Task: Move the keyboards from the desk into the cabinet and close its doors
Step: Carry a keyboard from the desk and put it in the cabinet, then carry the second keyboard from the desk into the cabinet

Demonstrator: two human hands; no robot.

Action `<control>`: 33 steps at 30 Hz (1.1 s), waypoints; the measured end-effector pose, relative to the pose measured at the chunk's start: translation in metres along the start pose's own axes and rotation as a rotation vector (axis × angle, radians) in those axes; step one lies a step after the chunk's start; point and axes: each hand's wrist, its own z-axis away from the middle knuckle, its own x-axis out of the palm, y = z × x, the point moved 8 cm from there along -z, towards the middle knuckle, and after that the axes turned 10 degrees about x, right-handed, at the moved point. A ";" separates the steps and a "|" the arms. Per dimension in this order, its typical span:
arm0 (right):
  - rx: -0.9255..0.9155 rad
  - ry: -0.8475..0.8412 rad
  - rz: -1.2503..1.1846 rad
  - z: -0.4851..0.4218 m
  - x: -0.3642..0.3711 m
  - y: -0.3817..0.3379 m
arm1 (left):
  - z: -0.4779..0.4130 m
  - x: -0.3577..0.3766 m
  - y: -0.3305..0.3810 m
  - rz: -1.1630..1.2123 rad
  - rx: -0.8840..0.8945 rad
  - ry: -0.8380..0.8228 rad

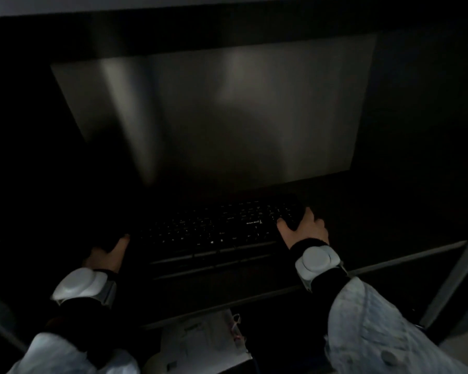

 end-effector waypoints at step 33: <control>-0.863 -1.082 0.407 0.567 0.063 0.200 | 0.594 -0.160 -0.221 0.195 -0.388 0.176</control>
